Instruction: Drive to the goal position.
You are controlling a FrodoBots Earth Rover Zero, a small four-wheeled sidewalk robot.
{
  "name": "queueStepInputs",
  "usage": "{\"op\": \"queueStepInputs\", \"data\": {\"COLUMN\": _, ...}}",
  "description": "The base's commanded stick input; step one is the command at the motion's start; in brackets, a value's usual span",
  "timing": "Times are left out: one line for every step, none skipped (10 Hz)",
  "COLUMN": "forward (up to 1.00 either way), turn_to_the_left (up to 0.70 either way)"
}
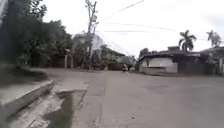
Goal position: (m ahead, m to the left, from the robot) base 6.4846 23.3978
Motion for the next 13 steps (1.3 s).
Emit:
{"op": "queueStepInputs", "data": {"forward": 0.7, "turn_to_the_left": 0.0}}
{"op": "queueStepInputs", "data": {"forward": 0.7, "turn_to_the_left": 0.0}}
{"op": "queueStepInputs", "data": {"forward": 0.7, "turn_to_the_left": 0.0}}
{"op": "queueStepInputs", "data": {"forward": 0.7, "turn_to_the_left": 0.0}}
{"op": "queueStepInputs", "data": {"forward": 0.7, "turn_to_the_left": 0.0}}
{"op": "queueStepInputs", "data": {"forward": 0.7, "turn_to_the_left": 0.03}}
{"op": "queueStepInputs", "data": {"forward": 0.7, "turn_to_the_left": 0.03}}
{"op": "queueStepInputs", "data": {"forward": 0.7, "turn_to_the_left": 0.13}}
{"op": "queueStepInputs", "data": {"forward": 0.7, "turn_to_the_left": 0.22}}
{"op": "queueStepInputs", "data": {"forward": 0.7, "turn_to_the_left": 0.26}}
{"op": "queueStepInputs", "data": {"forward": 0.7, "turn_to_the_left": 0.27}}
{"op": "queueStepInputs", "data": {"forward": 0.7, "turn_to_the_left": 0.18}}
{"op": "queueStepInputs", "data": {"forward": 0.7, "turn_to_the_left": 0.0}}
